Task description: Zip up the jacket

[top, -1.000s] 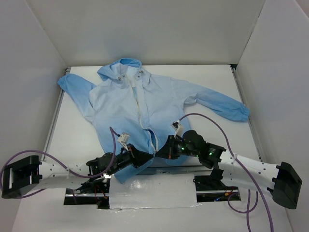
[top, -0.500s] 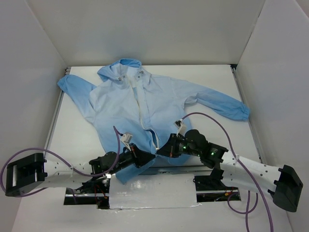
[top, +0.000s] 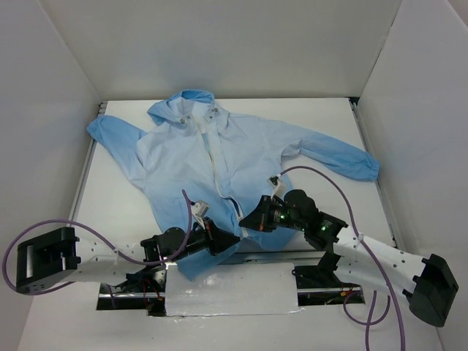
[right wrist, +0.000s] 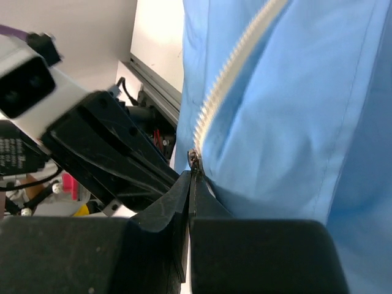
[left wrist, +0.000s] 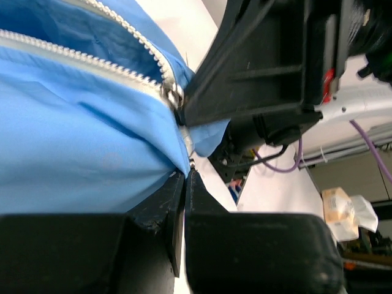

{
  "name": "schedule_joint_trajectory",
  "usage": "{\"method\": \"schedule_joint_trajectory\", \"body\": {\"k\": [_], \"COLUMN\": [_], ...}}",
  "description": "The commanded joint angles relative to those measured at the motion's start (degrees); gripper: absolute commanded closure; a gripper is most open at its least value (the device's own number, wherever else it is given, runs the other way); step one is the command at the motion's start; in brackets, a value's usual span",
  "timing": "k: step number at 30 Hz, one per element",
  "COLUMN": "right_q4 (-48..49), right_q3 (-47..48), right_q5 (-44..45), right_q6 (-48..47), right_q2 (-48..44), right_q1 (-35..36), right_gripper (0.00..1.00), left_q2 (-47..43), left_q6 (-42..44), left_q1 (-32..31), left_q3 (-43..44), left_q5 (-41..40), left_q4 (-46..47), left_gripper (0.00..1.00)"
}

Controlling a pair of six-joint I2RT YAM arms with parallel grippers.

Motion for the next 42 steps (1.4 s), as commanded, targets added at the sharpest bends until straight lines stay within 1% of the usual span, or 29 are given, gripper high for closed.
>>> {"method": "schedule_joint_trajectory", "body": {"k": [1, 3, 5, 7, 9, 15, 20, 24, 28, 31, 34, 35, 38, 41, 42], "right_q4": [4.6, 3.4, 4.8, 6.3, 6.5, 4.5, 3.5, 4.2, 2.7, 2.9, 1.9, 1.5, 0.0, -1.7, -1.5], "right_q3": [5.6, 7.6, 8.2, 8.2, 9.2, 14.3, 18.9, 22.7, 29.7, 35.6, 42.6, 46.3, 52.9, 56.8, 56.5], "right_q5": [3.5, 3.6, 1.7, -1.0, -1.1, 0.8, 5.1, 4.4, 4.3, 2.6, 1.5, 1.2, 0.8, -1.0, -1.3], "right_q6": [-1.7, -2.9, -2.9, -2.2, -1.7, 0.6, 2.2, 2.8, 1.7, 1.1, 0.1, -0.4, -1.1, -1.5, -1.4], "right_q2": [-0.4, 2.1, 4.4, 8.4, 12.6, 24.0, 32.7, 39.0, 46.0, 51.2, 56.3, 58.7, 63.0, 65.4, 64.9], "right_q1": [-1.6, -2.3, -4.4, -5.8, -7.1, -9.8, -11.7, -13.7, -15.8, -17.3, -19.2, -20.1, -21.8, -22.8, -23.4], "right_gripper": [1.0, 1.0, 1.0, 1.0, 1.0, 1.0, 1.0, 1.0, 1.0, 1.0, 1.0, 1.0, 1.0, 1.0, 1.0], "left_q2": [1.3, 1.8, 2.2, 2.6, 2.8, 2.9, 2.0, 1.6, 1.4, 1.0, 0.4, 0.1, -1.0, -2.9, -3.7], "left_q6": [1.0, 1.0, 1.7, 2.4, 2.6, 3.3, 4.5, 5.1, 6.3, 6.9, 7.6, 7.8, 8.5, 8.7, 8.6], "left_q1": [-1.1, -1.0, -1.1, -1.2, -1.3, -2.0, -3.3, -4.0, -4.5, -4.9, -5.3, -5.6, -5.9, -6.1, -6.0], "left_q3": [1.7, 1.4, 1.7, 2.1, 2.1, 1.2, 1.2, 0.7, 0.8, 1.1, 1.2, 1.1, 1.0, 1.2, 1.3], "left_q5": [8.1, 8.8, 9.4, 10.5, 10.6, 11.2, 10.9, 11.0, 12.5, 13.4, 14.3, 14.5, 15.2, 14.5, 13.5], "left_q4": [4.3, 5.4, 5.4, 4.8, 3.9, 3.7, 2.7, 2.9, 3.3, 2.9, 2.5, 2.2, 1.1, -1.9, -3.4], "left_gripper": [1.0, 1.0, 1.0, 1.0, 1.0, 1.0, 1.0, 1.0, 1.0, 1.0, 1.0, 1.0, 1.0, 1.0, 1.0]}}
